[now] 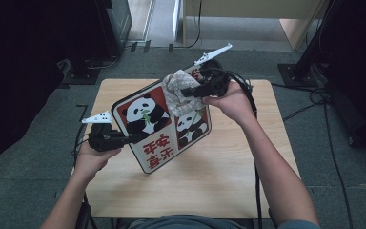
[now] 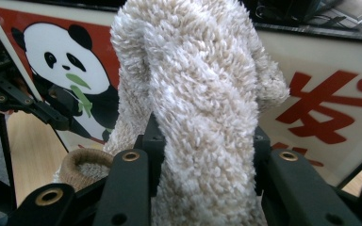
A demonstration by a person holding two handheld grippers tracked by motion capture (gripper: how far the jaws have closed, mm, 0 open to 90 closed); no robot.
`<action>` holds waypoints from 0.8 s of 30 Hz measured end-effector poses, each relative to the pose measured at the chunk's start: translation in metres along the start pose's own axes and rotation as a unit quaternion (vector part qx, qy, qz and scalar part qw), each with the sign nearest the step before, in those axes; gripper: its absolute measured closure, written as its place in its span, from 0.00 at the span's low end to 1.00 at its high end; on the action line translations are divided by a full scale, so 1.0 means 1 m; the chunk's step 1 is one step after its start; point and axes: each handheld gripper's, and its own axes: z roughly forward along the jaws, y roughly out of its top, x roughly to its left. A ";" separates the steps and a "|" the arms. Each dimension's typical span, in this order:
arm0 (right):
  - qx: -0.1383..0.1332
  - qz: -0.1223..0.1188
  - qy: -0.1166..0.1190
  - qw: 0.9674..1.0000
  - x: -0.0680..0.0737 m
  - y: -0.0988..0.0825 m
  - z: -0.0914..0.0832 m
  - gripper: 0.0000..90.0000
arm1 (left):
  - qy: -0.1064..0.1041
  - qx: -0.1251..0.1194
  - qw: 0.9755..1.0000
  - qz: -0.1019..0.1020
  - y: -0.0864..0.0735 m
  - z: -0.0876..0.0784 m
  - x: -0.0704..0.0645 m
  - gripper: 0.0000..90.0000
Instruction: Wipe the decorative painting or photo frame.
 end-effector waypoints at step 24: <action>0.006 0.006 0.012 1.000 -0.005 -0.036 0.019 0.72 | 0.000 0.003 1.000 0.001 0.001 0.000 -0.001 0.89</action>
